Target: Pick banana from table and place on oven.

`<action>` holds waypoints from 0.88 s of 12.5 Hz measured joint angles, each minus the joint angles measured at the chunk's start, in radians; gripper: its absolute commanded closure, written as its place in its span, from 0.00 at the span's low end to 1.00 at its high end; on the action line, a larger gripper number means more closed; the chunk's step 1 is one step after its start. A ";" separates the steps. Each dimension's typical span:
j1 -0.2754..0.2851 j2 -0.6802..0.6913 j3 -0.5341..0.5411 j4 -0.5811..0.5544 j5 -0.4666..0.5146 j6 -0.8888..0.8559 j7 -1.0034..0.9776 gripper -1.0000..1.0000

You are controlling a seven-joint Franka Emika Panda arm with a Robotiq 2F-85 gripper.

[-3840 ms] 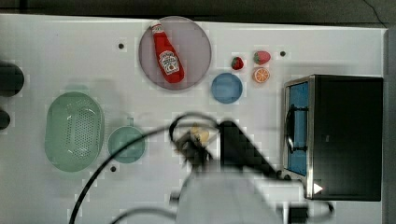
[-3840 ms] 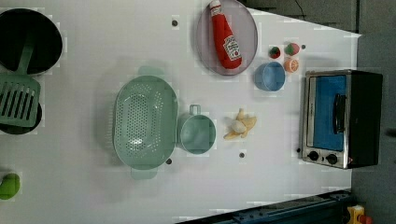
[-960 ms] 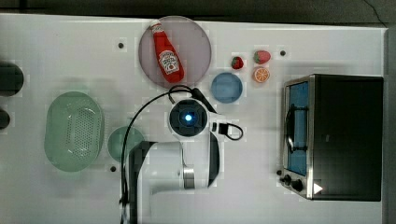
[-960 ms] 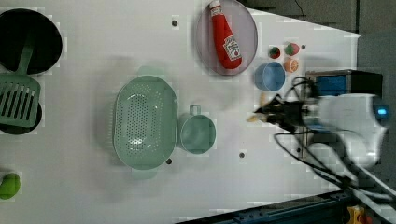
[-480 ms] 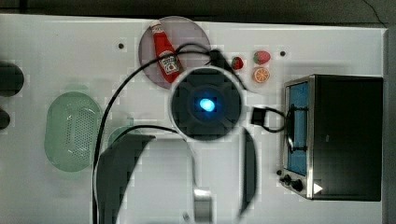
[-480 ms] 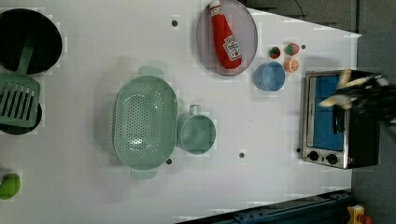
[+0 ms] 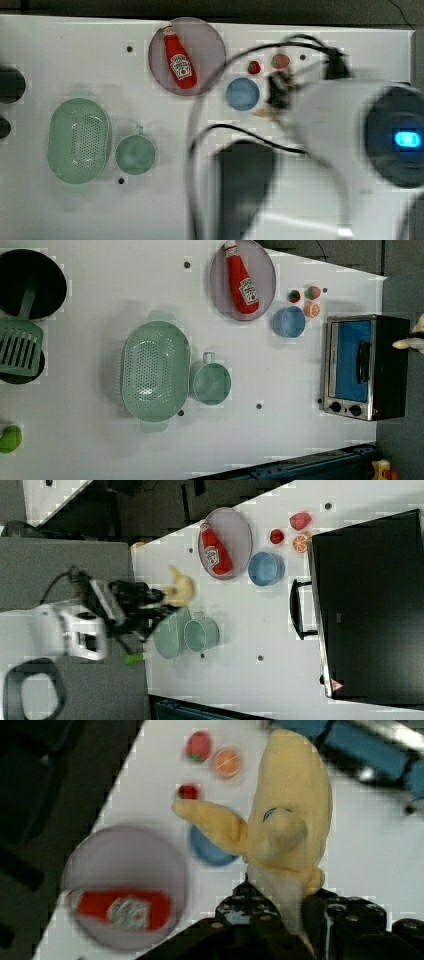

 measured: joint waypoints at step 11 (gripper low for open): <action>-0.078 0.352 -0.425 0.015 -0.068 0.214 -0.655 0.54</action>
